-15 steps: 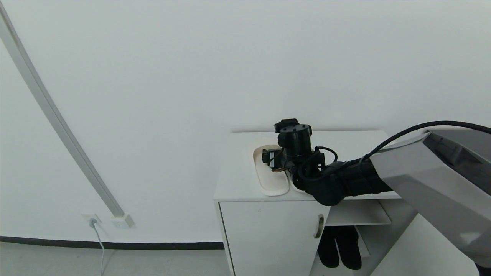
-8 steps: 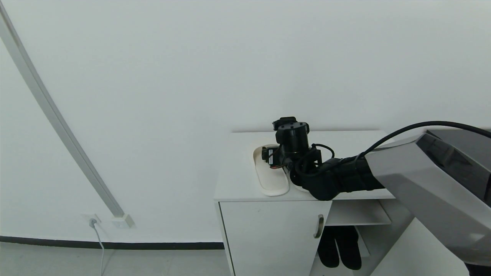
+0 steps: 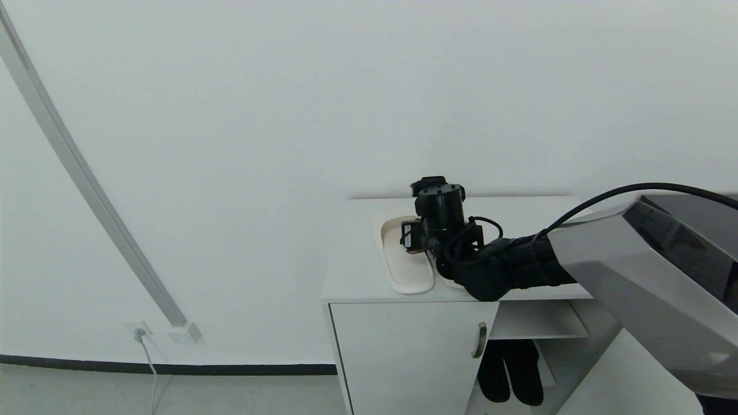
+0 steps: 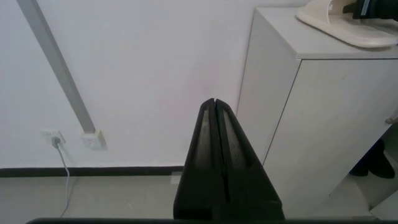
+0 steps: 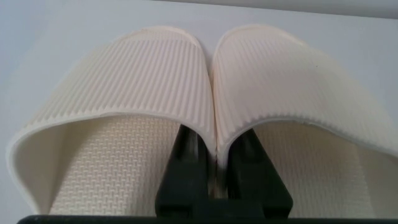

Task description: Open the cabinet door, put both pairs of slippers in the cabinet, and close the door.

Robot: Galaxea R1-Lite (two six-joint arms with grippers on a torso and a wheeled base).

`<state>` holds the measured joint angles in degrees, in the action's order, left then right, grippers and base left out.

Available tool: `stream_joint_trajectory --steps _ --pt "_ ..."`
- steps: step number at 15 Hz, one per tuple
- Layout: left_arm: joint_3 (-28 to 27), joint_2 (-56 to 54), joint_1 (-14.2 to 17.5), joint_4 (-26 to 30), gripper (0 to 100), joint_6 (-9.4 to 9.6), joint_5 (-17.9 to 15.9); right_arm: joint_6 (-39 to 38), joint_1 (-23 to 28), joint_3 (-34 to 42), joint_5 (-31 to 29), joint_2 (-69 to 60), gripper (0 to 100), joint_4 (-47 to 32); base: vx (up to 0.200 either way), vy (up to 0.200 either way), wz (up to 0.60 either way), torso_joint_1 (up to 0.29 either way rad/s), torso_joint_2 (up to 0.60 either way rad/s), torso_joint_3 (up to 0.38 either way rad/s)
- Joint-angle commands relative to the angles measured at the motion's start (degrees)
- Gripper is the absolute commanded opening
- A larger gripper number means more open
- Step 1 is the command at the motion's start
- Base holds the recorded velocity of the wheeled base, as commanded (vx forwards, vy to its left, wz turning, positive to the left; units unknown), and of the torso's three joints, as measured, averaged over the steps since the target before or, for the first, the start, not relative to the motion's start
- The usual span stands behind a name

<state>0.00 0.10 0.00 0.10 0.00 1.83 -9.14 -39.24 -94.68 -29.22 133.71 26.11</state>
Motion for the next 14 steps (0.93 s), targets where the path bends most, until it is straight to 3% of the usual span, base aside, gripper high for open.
stream_joint_trajectory --steps 1,4,14 --pt "0.00 0.08 0.00 -0.01 0 0.00 0.02 0.00 -0.05 0.91 -0.05 -1.87 0 0.17 0.000 0.000 0.00 0.000 0.00 0.000" --pt "0.00 0.08 0.00 -0.01 0 0.09 0.02 -0.09 -0.84 5.39 0.04 -5.74 0 0.96 0.000 0.000 0.00 0.000 0.00 0.000" --pt "0.00 0.08 0.00 -0.01 0 0.35 0.19 3.34 -2.51 48.45 14.10 -36.15 0 15.90 0.000 0.000 0.00 0.000 0.00 0.000"
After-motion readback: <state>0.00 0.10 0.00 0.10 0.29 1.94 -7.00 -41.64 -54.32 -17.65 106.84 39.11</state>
